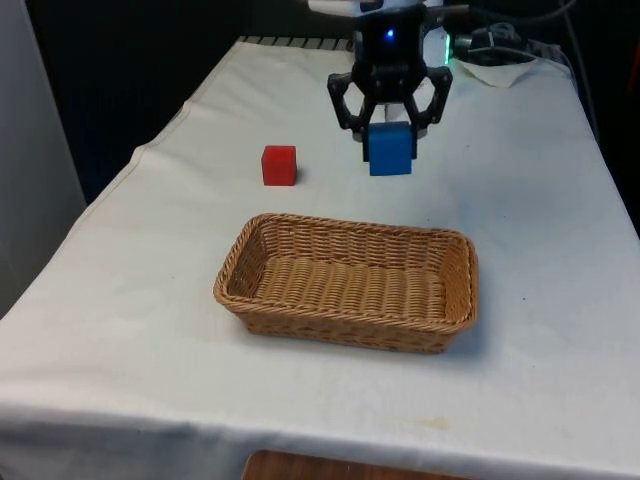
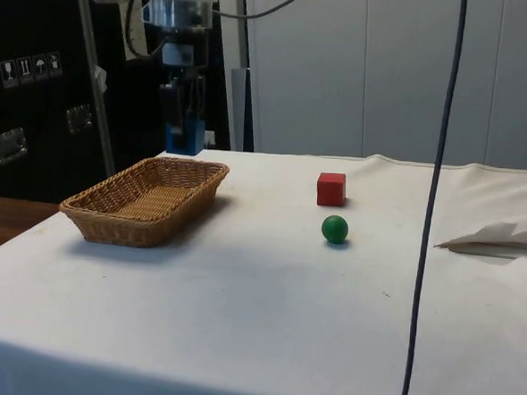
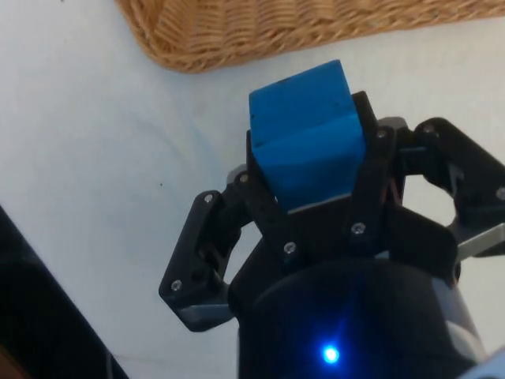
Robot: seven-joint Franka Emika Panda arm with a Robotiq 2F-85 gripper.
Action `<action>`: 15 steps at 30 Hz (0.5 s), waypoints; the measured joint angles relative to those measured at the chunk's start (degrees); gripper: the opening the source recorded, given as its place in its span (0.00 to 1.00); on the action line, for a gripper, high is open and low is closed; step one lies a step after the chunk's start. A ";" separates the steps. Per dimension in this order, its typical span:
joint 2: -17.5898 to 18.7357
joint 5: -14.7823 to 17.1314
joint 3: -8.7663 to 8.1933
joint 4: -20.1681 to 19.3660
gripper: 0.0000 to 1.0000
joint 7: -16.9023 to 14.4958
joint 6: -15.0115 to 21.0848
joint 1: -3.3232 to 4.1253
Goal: Place all non-red objects into the basket.
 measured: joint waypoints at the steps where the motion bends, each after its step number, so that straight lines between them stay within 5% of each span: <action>1: 0.52 0.06 -0.23 0.74 0.03 -0.17 -0.29 -0.06; 15: 8.88 3.04 -2.35 10.66 0.03 -3.15 -1.78 -1.43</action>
